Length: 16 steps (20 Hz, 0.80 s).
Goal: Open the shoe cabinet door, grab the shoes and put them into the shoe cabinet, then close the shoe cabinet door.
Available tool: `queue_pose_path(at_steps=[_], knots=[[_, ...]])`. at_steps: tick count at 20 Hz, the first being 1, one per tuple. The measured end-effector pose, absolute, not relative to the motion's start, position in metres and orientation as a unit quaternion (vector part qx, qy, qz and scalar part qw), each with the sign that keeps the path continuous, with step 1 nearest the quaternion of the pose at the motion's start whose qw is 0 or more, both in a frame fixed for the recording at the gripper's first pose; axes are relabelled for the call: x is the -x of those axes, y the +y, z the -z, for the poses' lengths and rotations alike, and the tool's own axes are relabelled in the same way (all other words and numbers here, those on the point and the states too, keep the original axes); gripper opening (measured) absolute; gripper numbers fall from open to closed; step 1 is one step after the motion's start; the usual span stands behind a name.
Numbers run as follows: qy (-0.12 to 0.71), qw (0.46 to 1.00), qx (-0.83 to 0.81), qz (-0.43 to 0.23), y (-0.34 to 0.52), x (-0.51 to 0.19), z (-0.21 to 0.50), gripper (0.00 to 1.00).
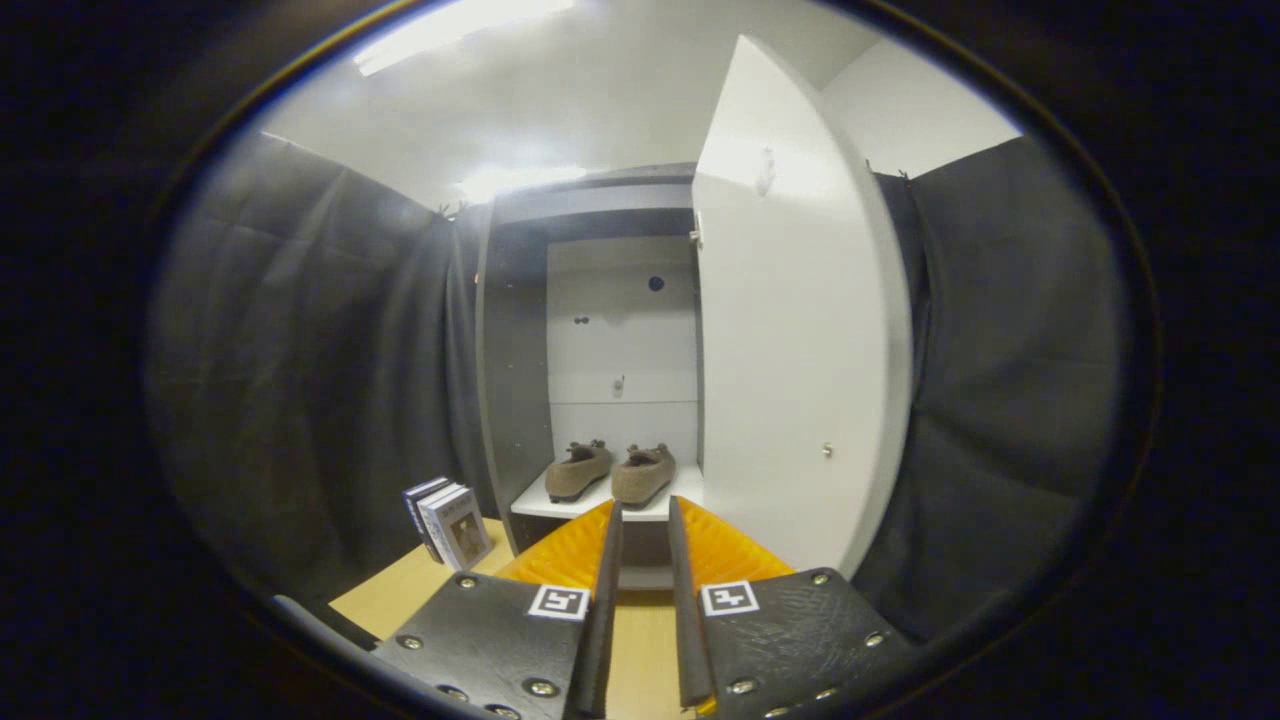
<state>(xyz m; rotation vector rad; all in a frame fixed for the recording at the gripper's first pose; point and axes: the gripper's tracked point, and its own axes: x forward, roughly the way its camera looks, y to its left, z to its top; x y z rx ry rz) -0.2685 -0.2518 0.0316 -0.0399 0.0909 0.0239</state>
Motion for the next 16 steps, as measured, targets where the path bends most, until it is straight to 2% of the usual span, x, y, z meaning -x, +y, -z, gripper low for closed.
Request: queue_pose_path(at_steps=[11, 16], knots=[[0.029, 0.995, 0.000, 0.091, -0.368, 0.308, -0.048, 0.27], [0.048, 0.995, -0.022, 0.081, -0.383, 0.286, -0.033, 0.27]])
